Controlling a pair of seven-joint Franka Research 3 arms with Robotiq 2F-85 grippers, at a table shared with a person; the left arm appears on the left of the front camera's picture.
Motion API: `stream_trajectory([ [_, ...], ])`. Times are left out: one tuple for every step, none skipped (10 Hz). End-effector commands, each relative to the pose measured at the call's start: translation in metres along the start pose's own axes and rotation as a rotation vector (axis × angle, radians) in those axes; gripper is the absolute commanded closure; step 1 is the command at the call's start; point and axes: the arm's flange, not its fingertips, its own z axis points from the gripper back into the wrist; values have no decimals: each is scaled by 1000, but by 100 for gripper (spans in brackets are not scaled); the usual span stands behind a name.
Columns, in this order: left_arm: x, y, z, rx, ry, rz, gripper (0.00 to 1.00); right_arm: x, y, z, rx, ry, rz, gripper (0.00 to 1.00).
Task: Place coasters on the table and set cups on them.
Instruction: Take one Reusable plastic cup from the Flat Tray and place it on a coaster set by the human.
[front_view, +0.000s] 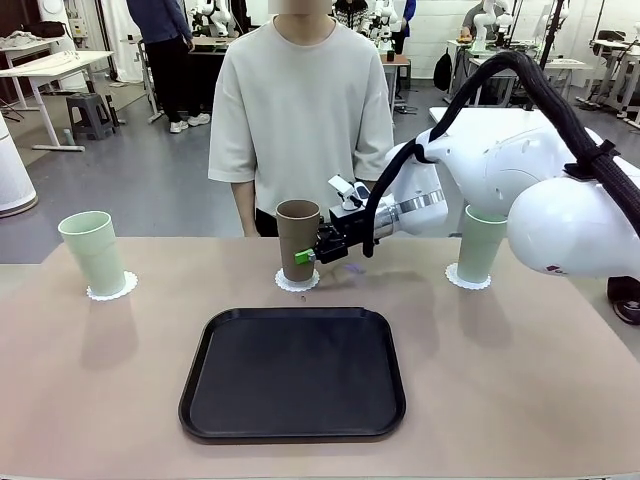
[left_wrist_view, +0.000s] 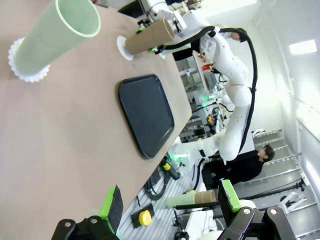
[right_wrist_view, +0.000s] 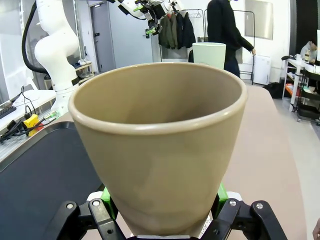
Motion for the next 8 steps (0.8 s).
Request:
stream_trajectory([
  [-1,-2,1,-5,-6,-1,0,3,-10,3,4,21,-21,17],
  [-1,-2,1,-5,-6,-1,0,3,-10,3,3,23,-24,17],
  [-1,-2,1,-5,-6,-1,0,2,-10,3,1,23,-26,17],
  [-1,-2,1,-5,-6,-1,0,1,-10,3,-2,21,-26,17],
  [-1,-2,1,-5,-6,-1,0,0,-10,4,-6,24,-27,17],
  [-1,-2,1,-5,-6,-1,0,-1,-10,4,-10,27,-27,17],
  [-1,-2,1,-5,-6,-1,0,-1,-10,4,-12,31,-24,17],
  [-1,-2,1,-5,-6,-1,0,-2,-11,4,-13,29,-25,17],
])
